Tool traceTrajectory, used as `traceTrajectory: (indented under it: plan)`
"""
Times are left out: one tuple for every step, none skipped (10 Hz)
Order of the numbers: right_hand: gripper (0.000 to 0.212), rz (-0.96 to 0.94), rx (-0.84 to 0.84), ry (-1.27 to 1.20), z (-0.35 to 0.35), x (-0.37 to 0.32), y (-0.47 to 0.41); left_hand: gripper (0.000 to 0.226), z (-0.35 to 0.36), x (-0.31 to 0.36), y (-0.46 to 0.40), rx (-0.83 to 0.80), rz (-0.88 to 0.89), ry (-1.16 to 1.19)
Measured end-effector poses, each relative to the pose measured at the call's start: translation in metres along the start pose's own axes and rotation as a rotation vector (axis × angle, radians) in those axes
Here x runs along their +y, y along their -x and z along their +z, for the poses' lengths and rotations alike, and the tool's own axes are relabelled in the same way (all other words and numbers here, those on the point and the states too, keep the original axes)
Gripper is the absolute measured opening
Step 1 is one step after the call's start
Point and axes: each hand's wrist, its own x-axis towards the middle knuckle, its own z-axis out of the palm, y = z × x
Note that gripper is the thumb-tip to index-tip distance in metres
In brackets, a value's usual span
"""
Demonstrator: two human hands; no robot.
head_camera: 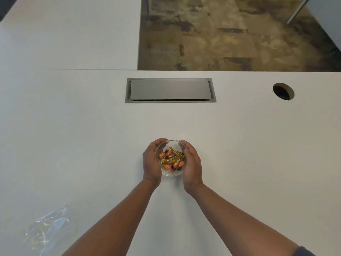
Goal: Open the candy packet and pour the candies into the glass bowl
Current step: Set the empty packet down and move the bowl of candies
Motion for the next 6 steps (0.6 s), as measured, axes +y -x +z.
traceTrajectory:
  plan:
    - [0.031,0.007,-0.001,-0.010,0.0005,0.0017,-0.0047,0.042,0.0002,-0.0001,-0.0038,0.004,0.007,-0.014]
    - [0.034,0.011,-0.002,-0.021,0.0014,0.0033,-0.0065,0.040,0.0001,-0.0001,-0.0053,0.011,0.013,-0.043]
    - [0.034,0.005,0.001,-0.028,0.0028,0.0034,-0.0075,0.040,-0.0007,-0.0017,-0.0076,0.002,0.013,-0.043]
    - [0.032,0.008,-0.004,-0.021,0.0022,0.0034,-0.0081,0.040,-0.0009,-0.0011,-0.0081,-0.001,-0.012,-0.020]
    - [0.028,0.026,-0.006,0.013,-0.0003,0.0053,-0.0104,0.038,-0.0012,-0.0013,-0.0104,0.007,-0.053,-0.006]
    - [0.036,0.024,0.013,0.091,-0.0019,0.0030,-0.0081,0.041,-0.0029,0.0050,-0.0068,0.014,-0.094,-0.114]
